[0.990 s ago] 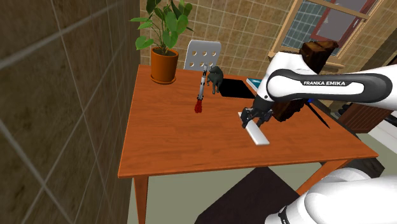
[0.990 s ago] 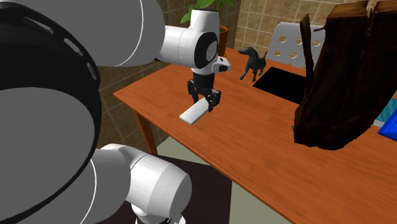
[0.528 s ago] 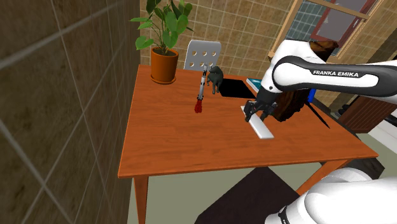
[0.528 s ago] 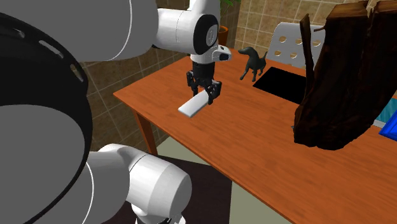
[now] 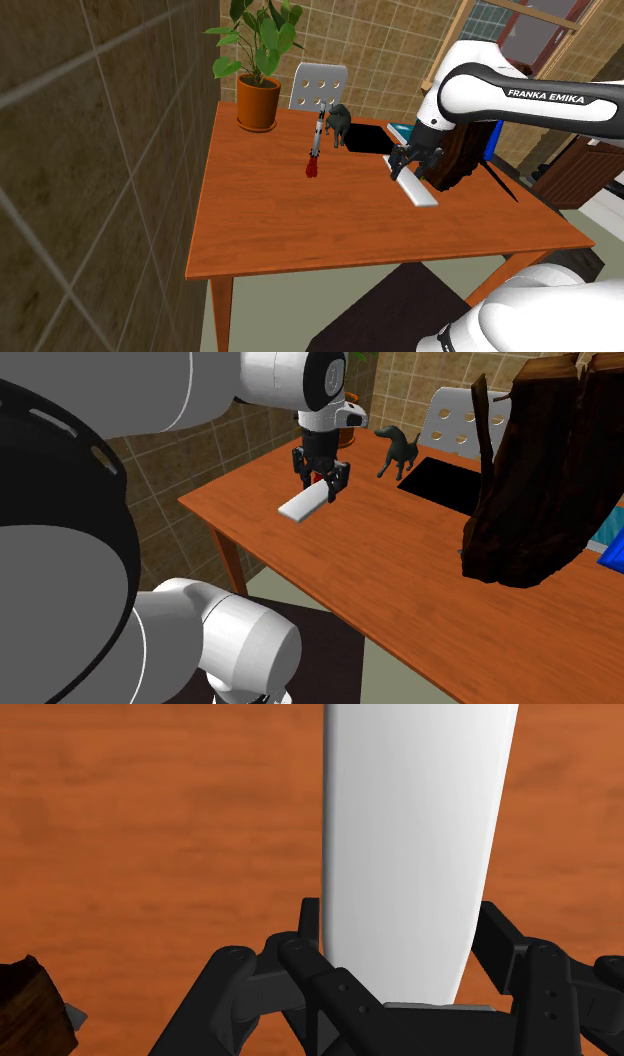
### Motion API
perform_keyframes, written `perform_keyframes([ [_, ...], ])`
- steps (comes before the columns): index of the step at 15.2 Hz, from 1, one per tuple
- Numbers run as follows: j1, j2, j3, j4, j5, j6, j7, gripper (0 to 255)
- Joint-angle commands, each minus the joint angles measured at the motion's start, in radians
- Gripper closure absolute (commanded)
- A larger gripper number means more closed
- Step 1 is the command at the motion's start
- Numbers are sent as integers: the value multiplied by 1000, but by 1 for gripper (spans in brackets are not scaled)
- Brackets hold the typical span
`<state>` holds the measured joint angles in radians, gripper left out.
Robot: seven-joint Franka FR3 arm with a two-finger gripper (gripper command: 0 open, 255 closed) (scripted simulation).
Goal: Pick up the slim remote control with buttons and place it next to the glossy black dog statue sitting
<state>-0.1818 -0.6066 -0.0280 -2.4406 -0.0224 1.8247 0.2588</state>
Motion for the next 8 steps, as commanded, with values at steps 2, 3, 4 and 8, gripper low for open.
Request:
perform_keyframes([
  [2,-1,-5,-2,39,-1,-44,-3,255],
  [3,-1,-5,-1,52,-1,-57,-3,255],
  [4,-1,-5,-1,66,-1,-71,-3,255],
  [8,-1,-2,-1,122,0,-124,-4,255],
])
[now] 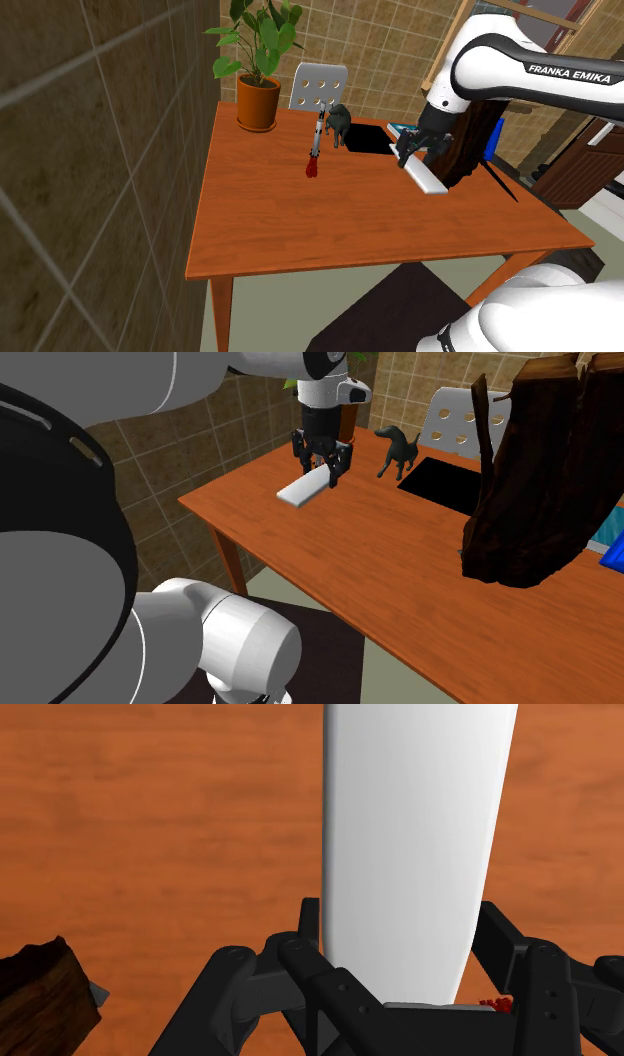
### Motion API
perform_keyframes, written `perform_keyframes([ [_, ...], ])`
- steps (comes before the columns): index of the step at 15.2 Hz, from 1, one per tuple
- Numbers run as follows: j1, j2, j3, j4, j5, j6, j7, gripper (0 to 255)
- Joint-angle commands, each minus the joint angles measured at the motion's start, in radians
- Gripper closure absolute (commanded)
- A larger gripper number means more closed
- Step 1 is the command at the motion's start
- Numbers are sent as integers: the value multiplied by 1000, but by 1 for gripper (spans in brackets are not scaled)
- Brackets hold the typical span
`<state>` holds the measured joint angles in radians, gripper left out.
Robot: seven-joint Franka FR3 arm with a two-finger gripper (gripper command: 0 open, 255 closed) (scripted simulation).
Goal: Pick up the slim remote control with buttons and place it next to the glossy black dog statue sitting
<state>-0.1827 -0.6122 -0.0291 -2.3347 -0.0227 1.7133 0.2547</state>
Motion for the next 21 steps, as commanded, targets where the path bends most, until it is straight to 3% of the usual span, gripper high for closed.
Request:
perform_keyframes([
  [1,0,5,1,30,1,-25,0,255],
  [8,1,17,2,122,2,-105,-1,255],
  [15,-2,298,-19,358,2,-60,-25,255],
  [21,-7,543,-34,618,12,-74,-48,255],
])
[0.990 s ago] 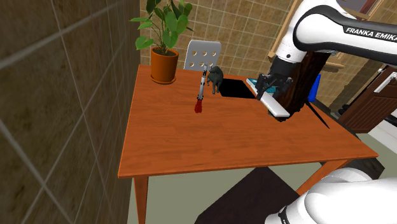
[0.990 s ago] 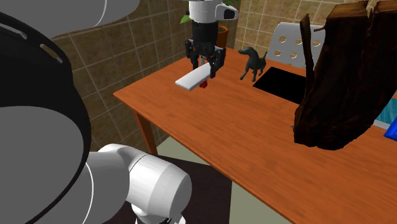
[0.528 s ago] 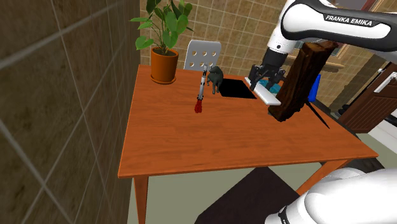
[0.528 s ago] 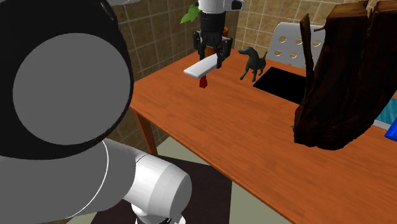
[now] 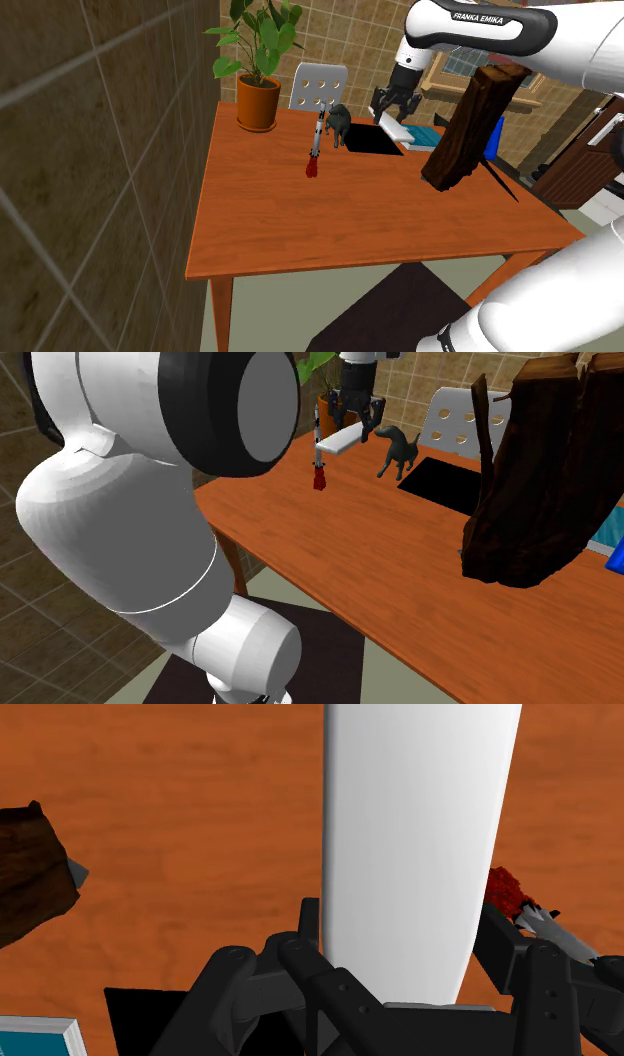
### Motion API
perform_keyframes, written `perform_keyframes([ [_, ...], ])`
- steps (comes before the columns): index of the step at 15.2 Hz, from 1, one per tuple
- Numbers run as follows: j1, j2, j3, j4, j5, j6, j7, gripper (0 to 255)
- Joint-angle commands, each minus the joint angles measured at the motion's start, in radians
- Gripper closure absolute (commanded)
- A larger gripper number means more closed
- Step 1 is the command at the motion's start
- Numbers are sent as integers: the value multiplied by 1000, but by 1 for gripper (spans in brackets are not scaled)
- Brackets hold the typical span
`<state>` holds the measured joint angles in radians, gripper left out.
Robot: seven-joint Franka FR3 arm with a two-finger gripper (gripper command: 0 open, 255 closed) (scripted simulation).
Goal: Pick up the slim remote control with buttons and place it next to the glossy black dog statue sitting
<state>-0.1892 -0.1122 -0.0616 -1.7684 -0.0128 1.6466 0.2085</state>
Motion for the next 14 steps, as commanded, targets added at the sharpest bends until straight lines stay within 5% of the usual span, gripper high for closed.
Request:
perform_keyframes([
  [1,-2,86,-3,101,5,-15,-6,255],
  [6,-14,331,-11,418,22,-88,-25,255],
  [14,-12,306,-11,276,20,31,-24,255],
])
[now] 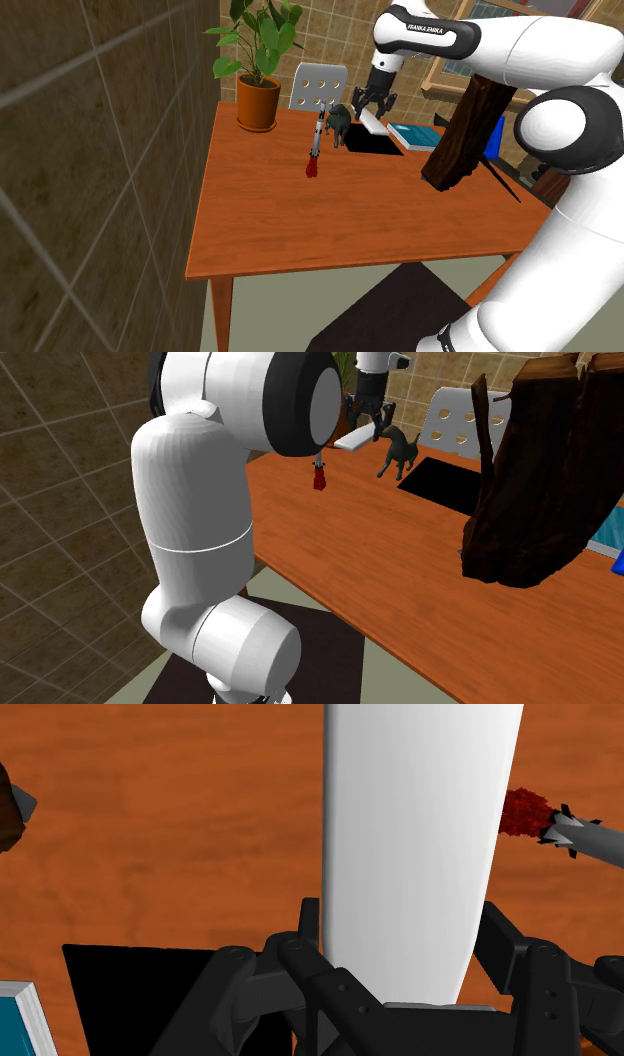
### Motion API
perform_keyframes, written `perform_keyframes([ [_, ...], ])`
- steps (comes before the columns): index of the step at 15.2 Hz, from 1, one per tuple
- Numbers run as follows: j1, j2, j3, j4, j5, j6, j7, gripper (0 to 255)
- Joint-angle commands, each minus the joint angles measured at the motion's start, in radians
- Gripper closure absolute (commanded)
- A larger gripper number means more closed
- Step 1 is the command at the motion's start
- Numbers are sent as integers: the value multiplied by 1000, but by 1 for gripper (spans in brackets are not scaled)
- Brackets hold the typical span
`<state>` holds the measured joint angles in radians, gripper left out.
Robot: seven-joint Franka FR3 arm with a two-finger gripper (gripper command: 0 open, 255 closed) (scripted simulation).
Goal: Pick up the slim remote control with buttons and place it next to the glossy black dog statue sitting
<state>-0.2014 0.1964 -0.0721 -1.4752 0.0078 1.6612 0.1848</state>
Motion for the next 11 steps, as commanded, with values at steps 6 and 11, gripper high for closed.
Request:
perform_keyframes([
  [6,1,-8,0,-107,-1,99,0,255],
  [11,1,-7,0,-171,0,166,0,255],
])
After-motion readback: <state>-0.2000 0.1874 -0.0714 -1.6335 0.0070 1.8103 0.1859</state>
